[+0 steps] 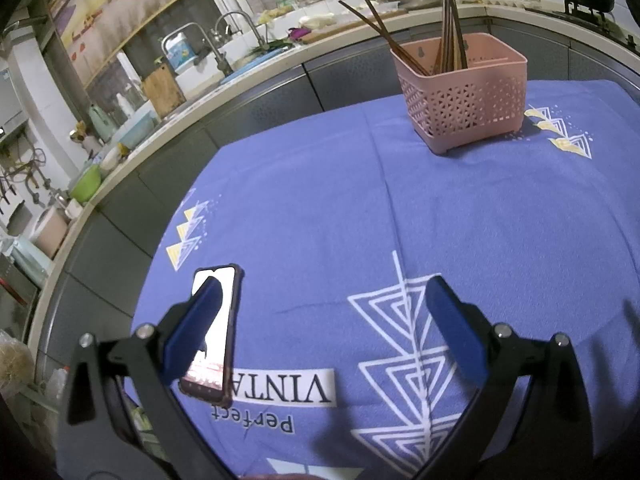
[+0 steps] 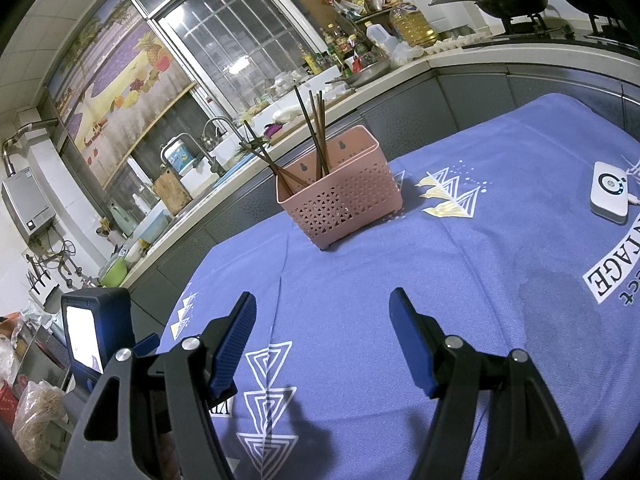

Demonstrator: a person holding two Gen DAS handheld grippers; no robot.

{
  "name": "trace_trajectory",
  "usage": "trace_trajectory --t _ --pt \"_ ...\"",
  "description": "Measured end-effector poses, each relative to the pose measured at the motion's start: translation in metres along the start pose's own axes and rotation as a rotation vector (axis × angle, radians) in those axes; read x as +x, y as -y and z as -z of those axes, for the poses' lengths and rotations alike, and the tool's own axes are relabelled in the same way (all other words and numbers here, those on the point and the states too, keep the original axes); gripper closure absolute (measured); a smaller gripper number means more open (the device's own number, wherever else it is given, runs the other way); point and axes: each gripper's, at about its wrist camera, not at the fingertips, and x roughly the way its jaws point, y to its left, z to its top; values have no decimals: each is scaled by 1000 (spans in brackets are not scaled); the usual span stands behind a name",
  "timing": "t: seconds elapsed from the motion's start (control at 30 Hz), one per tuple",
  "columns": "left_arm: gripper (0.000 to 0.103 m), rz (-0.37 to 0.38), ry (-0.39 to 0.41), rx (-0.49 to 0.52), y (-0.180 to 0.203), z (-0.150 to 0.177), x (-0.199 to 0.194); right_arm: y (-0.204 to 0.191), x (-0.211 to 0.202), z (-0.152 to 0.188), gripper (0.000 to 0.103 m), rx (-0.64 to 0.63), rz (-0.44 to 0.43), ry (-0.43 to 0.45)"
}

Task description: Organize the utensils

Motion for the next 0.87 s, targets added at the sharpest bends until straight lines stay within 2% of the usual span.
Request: trace_trajectory --t 0.47,0.57,0.87 --pt "6 2 11 -10 -3 2 -1 -1 0 0 34 0 0 2" --pt "6 29 19 -10 -5 3 -4 -2 -1 4 34 -1 0 4" --pt "6 42 18 -3 -3 2 -7 -6 -3 7 34 0 -2 10"
